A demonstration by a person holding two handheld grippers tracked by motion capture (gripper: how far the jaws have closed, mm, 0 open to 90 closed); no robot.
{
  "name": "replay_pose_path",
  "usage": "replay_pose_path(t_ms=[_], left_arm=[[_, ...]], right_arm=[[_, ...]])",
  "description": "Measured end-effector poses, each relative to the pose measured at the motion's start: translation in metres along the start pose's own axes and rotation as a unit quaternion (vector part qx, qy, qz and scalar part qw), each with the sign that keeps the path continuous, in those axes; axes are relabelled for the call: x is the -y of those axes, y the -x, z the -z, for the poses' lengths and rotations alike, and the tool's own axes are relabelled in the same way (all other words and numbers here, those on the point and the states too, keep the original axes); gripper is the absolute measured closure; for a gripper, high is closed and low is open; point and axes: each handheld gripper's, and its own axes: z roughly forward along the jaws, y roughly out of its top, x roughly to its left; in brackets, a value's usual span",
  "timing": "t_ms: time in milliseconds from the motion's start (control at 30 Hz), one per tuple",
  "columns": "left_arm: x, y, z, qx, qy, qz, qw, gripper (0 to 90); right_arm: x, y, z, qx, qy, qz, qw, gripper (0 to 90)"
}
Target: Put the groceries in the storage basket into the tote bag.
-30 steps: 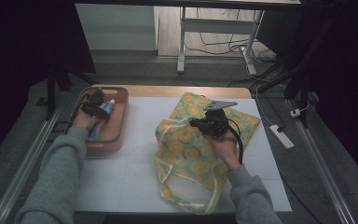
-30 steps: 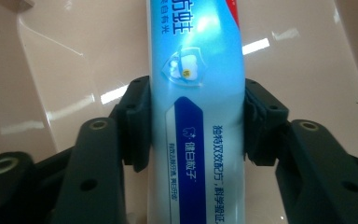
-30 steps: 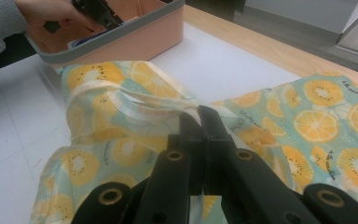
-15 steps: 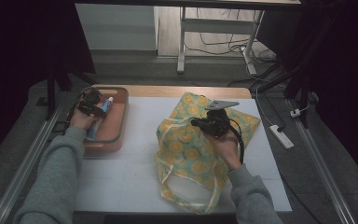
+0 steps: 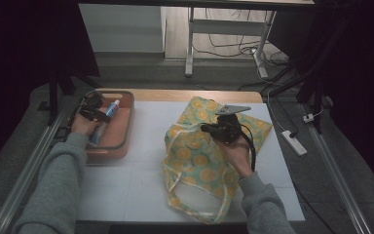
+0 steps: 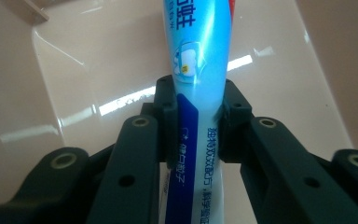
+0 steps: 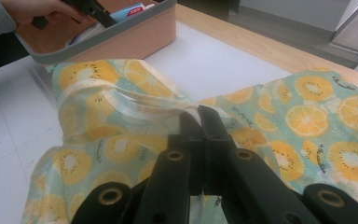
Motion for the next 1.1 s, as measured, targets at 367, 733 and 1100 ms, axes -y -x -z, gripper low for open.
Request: replay_pose_path(t_ms=[367,733,1100], left_arm=[[0.001,0.004,0.017,0.012,0.019,-0.011,0.9997,73.5],[0.008,0.018,0.056,0.039,0.051,-0.043,0.997,73.6],[0.021,0.039,0.096,0.067,0.09,-0.081,0.9904,73.9]], right_arm=[[0.0,0.0,0.0,0.0,0.001,0.0,1.0,90.0],[0.0,0.002,0.0,0.002,0.002,-0.002,1.0,90.0],[0.0,0.003,0.0,0.003,0.003,-0.005,1.0,90.0]])
